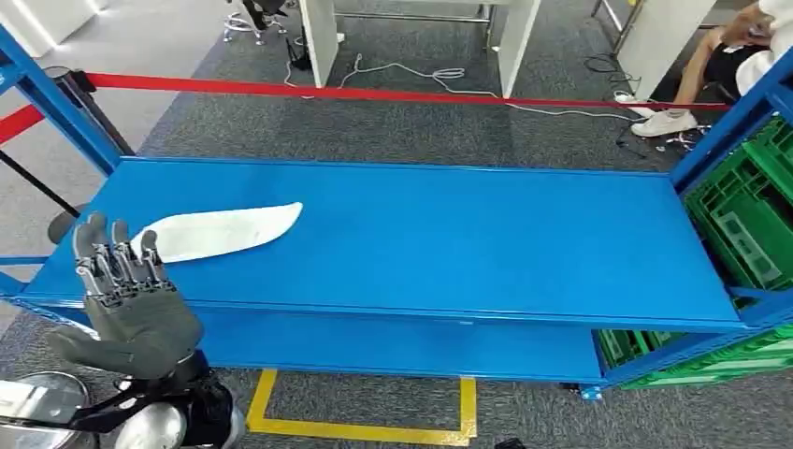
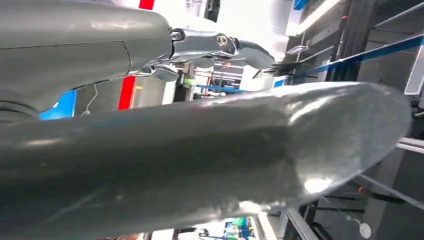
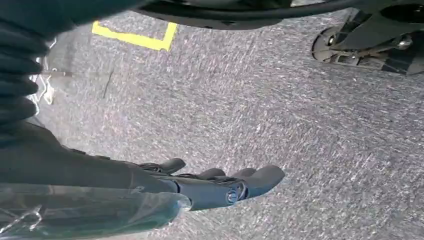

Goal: Take the parts from the cabinet and place them on the table.

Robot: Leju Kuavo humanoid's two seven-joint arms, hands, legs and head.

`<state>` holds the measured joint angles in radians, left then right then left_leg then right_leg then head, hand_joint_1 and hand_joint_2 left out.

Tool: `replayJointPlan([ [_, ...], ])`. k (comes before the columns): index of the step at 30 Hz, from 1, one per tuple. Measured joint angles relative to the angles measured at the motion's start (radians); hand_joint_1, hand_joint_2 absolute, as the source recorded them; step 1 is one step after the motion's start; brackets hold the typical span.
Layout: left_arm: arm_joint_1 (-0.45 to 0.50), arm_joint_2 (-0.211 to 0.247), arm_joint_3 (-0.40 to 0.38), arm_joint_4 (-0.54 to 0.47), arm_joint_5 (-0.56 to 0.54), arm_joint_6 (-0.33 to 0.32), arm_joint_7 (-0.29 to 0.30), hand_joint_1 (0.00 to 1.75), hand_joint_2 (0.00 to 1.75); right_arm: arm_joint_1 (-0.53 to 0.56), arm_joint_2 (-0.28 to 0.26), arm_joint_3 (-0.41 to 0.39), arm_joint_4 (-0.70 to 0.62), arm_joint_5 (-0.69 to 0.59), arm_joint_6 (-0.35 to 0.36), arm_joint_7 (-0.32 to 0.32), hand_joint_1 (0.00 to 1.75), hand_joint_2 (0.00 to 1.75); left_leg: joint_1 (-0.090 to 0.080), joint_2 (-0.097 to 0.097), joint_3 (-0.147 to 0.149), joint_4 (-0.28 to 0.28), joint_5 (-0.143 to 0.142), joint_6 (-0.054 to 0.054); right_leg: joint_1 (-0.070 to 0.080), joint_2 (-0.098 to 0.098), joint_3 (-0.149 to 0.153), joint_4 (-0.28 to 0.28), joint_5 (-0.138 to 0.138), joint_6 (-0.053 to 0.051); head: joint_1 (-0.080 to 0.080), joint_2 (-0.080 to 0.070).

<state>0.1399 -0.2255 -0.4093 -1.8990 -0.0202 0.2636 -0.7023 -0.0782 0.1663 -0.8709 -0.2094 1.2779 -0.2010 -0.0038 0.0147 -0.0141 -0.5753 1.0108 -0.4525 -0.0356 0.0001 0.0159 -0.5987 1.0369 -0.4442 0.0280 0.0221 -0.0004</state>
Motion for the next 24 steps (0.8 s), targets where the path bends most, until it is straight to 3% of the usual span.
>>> replayJointPlan([
  [6,-0.001,0.0,-0.003,0.007,0.01,-0.013,0.0,0.0,0.0,-0.01,0.0,-0.001,0.0,-0.001,0.004,0.012,0.0,1.75,-0.003,0.0,-0.001,0.0,0.001,0.004,-0.003,0.0,0.0,-0.003,0.004,0.006,-0.001,0.0],
  [17,-0.002,0.0,-0.003,0.027,0.006,-0.021,0.0,0.0,0.0,-0.007,0.0,-0.015,0.0,-0.004,0.011,0.022,0.0,1.75,-0.002,0.0,-0.001,0.0,0.004,0.006,-0.002,0.0,-0.001,-0.002,0.004,0.006,-0.001,0.0],
  [24,-0.008,0.016,-0.002,0.061,-0.042,0.026,0.0,0.0,0.0,-0.007,0.0,-0.025,0.0,-0.013,0.015,0.02,0.0,1.75,-0.002,0.0,-0.001,0.0,0.004,0.006,-0.002,0.0,-0.001,-0.002,0.004,0.006,-0.001,0.0],
])
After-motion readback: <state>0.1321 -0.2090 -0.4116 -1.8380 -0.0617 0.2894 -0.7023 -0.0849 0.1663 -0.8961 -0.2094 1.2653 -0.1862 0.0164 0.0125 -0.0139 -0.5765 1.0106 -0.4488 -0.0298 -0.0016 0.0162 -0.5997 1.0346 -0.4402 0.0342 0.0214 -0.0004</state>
